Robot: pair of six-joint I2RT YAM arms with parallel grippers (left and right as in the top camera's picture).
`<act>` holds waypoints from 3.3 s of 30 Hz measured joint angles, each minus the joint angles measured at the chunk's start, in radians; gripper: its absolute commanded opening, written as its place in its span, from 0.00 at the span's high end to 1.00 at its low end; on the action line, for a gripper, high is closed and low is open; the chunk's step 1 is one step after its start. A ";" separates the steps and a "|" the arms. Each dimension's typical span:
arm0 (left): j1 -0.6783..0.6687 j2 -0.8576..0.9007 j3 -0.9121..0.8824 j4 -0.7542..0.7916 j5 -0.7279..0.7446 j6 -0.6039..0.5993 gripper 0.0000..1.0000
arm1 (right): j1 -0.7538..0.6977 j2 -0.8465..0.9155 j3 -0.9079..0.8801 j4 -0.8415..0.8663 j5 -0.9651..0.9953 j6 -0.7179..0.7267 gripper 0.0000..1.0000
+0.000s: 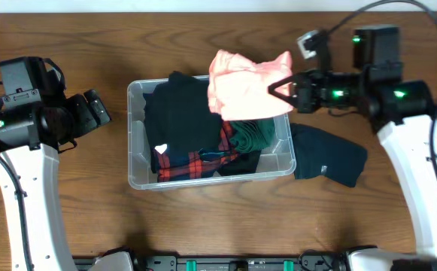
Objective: Pack container
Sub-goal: 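Carry the pink garment into the container and release it, then move the right gripper to the dark teal garment and grasp it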
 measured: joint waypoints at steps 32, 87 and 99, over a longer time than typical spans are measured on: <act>0.000 0.000 0.000 0.000 0.000 0.000 0.02 | 0.107 0.034 0.000 0.072 0.520 0.081 0.93; 0.000 0.000 0.000 0.000 0.000 0.000 0.02 | 0.311 0.442 0.022 -0.009 0.879 0.248 0.98; 0.000 0.000 0.000 0.000 0.000 0.000 0.02 | 0.225 0.084 0.026 -0.032 0.820 0.196 0.10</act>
